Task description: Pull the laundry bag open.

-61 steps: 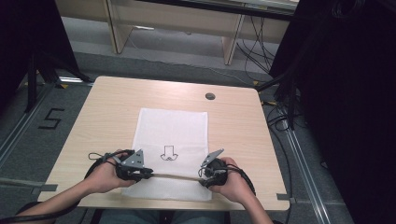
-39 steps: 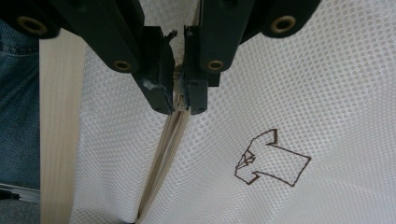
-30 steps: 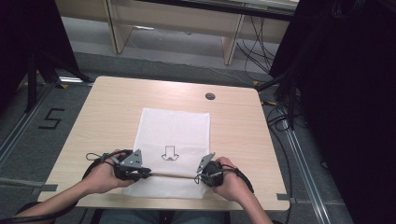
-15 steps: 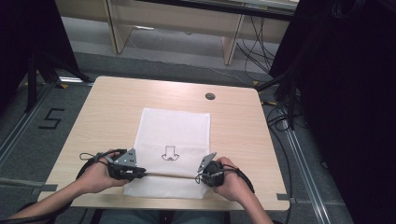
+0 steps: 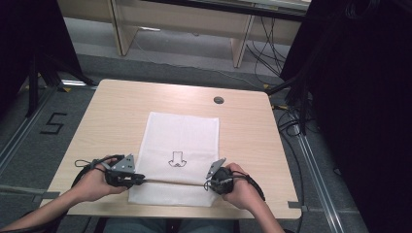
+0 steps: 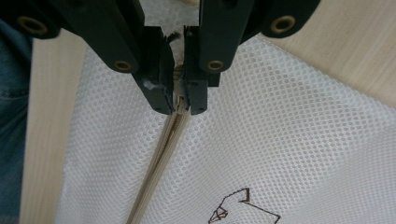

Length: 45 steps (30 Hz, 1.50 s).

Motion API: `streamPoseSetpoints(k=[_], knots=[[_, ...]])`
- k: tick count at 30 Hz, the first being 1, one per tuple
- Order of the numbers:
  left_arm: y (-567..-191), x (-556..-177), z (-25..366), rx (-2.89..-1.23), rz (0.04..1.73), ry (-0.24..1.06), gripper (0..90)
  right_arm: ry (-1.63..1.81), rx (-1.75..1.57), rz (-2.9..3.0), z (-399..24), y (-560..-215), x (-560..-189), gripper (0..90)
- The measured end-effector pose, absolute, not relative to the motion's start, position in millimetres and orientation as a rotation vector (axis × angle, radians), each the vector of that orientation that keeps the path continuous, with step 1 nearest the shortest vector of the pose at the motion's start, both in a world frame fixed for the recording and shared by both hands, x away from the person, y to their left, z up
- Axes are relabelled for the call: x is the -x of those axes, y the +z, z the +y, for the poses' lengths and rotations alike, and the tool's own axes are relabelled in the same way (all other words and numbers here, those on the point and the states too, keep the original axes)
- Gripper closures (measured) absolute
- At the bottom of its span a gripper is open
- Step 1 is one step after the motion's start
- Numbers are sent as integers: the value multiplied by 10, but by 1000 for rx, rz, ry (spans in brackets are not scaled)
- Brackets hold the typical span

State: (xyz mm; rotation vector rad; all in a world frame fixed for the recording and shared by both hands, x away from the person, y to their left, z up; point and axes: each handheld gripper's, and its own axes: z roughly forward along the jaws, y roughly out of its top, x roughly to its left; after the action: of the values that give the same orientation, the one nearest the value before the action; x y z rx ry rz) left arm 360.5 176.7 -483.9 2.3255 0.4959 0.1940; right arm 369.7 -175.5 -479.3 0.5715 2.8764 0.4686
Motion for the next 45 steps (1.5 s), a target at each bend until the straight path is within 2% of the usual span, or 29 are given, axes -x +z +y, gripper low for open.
streamPoseSetpoints(k=[4, 6, 12, 15, 17, 28, 31, 32, 36, 40, 41, 42, 43, 45], knots=[[-4798, -3642, 1785, -2423, 406, 230, 821, 467, -575, 2873, -1756, -4794, -3695, 850], [-4839, -3611, 1755, -2335, 484, 202, 821, 476, -574, 2875, -1760, -4794, -3695, 850], [-4847, -3601, 1758, -2336, 490, 200, 822, 489, -582, 2879, -1775, -4795, -3699, 850], [-4832, -3634, 1816, -2429, 425, 224, 821, 483, -579, 2876, -1773, -4798, -3697, 850], [-4850, -3604, 1804, -2353, 497, 203, 821, 486, -580, 2879, -1776, -4795, -3699, 850], [-4856, -3596, 1822, -2354, 491, 195, 821, 492, -583, 2876, -1781, -4797, -3700, 850], [-4826, -3627, 1872, -2427, 437, 212, 821, 498, -584, 2878, -1782, -4798, -3697, 850], [-4842, -3591, 1842, -2348, 502, 198, 822, 498, -583, 2876, -1781, -4799, -3696, 850], [-4858, -3577, 1860, -2339, 505, 170, 821, 495, -584, 2881, -1782, -4796, -3701, 850], [-4876, -3591, 1850, -2338, 512, 182, 822, 491, -590, 2879, -1778, -4797, -3698, 850], [-4856, -3608, 1869, -2392, 475, 187, 822, 500, -592, 2887, -1783, -4796, -3703, 851], [-4840, -3619, 1894, -2462, 437, 242, 823, 496, -590, 2885, -1783, -4800, -3705, 851], [-4877, -3626, 1940, -2442, 505, 290, 823, 495, -592, 2886, -1785, -4797, -3704, 852], [-4871, -3645, 2043, -2340, 580, 174, 823, 499, -601, 2885, -1805, -4799, -3706, 851]])
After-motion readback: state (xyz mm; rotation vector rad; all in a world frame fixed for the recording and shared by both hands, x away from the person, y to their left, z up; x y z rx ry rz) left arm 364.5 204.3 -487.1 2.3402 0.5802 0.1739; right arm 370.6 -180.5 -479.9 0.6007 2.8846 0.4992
